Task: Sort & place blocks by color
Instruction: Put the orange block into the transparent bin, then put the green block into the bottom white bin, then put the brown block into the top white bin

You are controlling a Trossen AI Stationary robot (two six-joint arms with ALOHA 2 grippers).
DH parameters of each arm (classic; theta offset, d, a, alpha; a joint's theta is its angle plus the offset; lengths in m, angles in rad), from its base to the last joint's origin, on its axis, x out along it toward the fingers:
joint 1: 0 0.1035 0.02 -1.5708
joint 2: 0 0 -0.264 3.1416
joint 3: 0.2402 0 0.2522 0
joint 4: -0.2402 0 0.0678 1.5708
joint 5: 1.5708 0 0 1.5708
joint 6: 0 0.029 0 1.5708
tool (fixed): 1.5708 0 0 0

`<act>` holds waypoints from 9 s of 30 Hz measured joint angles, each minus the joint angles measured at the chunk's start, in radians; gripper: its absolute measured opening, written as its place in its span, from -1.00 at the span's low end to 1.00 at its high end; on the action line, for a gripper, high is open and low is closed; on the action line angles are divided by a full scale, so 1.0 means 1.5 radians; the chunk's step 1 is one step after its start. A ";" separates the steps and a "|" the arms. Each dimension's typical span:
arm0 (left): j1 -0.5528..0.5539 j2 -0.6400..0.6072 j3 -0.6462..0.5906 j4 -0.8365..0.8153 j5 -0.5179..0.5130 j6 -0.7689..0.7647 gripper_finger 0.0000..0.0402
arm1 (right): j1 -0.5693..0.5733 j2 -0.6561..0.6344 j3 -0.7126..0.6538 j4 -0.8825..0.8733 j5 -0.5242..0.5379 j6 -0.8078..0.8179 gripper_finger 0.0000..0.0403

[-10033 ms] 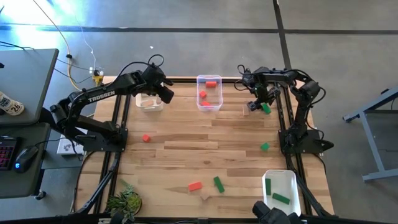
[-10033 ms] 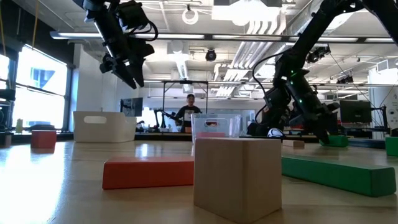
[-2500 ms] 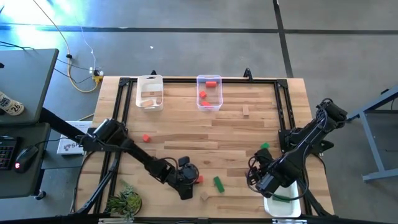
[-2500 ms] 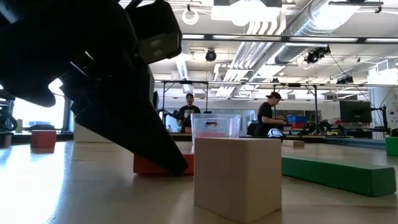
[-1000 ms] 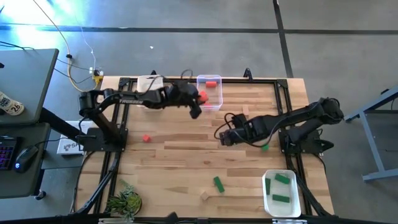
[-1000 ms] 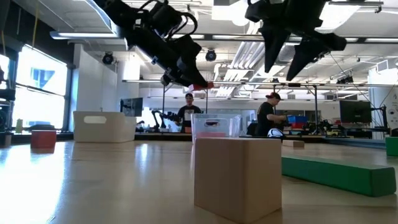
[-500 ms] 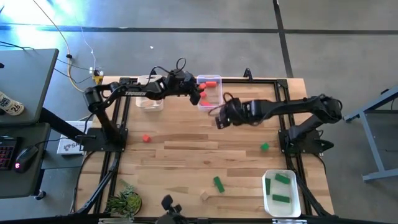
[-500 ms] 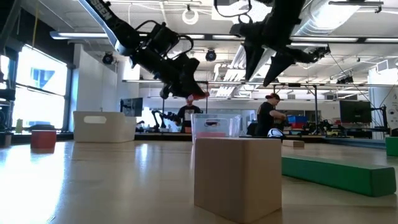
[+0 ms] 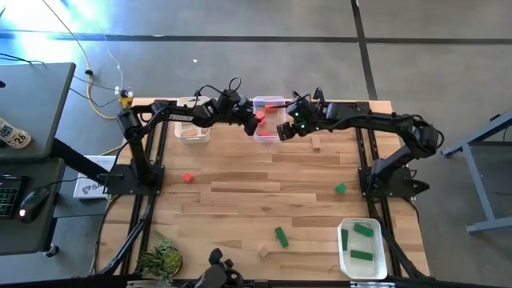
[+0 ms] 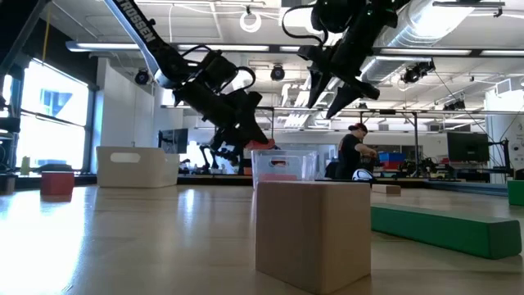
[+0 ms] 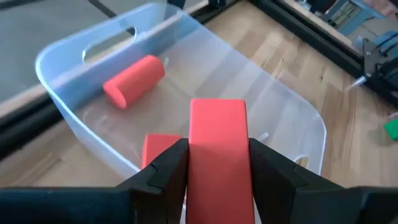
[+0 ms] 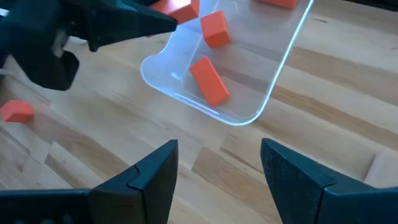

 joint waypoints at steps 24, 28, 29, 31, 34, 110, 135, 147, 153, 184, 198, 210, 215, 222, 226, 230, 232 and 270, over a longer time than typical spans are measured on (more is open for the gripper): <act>-0.003 0.000 0.000 0.085 0.075 0.026 -0.31 | -0.020 0.000 0.000 -0.025 -0.023 -0.052 0.06; -0.003 0.000 0.000 0.088 0.072 0.034 -0.31 | -0.020 0.000 0.000 -0.025 -0.038 -0.052 0.06; -0.003 0.000 0.000 0.094 0.067 0.024 -0.31 | -0.020 0.000 0.000 -0.025 -0.040 -0.052 0.06; -0.003 0.000 0.000 0.113 0.059 0.003 -0.31 | -0.020 0.000 0.000 -0.025 -0.041 -0.052 0.06; -0.005 0.000 0.000 0.139 0.038 -0.010 -0.31 | -0.020 0.000 0.000 -0.025 -0.041 -0.052 0.06; -0.091 -0.222 0.000 -0.158 0.094 0.035 0.02 | 0.393 -0.154 -0.251 -0.556 -0.075 0.292 0.06; -0.091 -0.222 0.000 -0.155 0.026 -0.036 0.02 | 0.394 -0.253 -0.376 -0.288 -0.040 0.364 0.21; -0.091 -0.222 0.000 -0.155 0.027 -0.035 0.02 | 0.394 -0.154 -0.382 -0.244 -0.040 0.356 0.21; -0.091 -0.222 0.000 -0.155 0.027 -0.035 0.02 | 0.394 -0.088 -0.382 -0.229 -0.039 0.368 0.20; -0.160 -0.222 0.000 -0.157 0.026 0.095 0.02 | 0.571 -0.088 -0.102 -0.356 -0.006 0.535 -0.45; -0.266 -0.222 0.000 -0.157 0.002 0.140 0.02 | 0.742 -0.088 -0.028 -0.422 -0.040 0.758 -0.45; -0.353 -0.222 0.000 -0.157 -0.064 0.053 0.02 | 0.867 -0.066 -0.028 -0.350 -0.054 0.926 -0.45; -0.395 -0.222 0.000 -0.157 -0.090 0.035 0.02 | 0.902 -0.012 -0.028 -0.279 -0.066 0.950 -0.45; -0.458 -0.222 0.000 -0.158 -0.098 0.035 0.02 | 0.923 0.055 -0.028 -0.264 -0.162 0.948 -0.44; -0.500 -0.222 0.000 -0.158 -0.096 0.033 0.02 | 0.933 0.073 -0.028 -0.264 -0.168 0.950 -0.43; -0.541 -0.222 0.000 -0.161 -0.097 0.033 0.02 | 0.934 0.079 -0.028 -0.264 -0.167 0.939 -0.37; -0.559 -0.222 0.000 -0.172 -0.115 0.019 0.02 | 0.933 0.079 -0.028 -0.264 -0.164 0.922 -0.32; -0.273 -0.359 0.000 -0.438 -0.333 -0.090 0.02 | 0.695 -0.050 -0.026 -0.410 0.098 0.782 0.04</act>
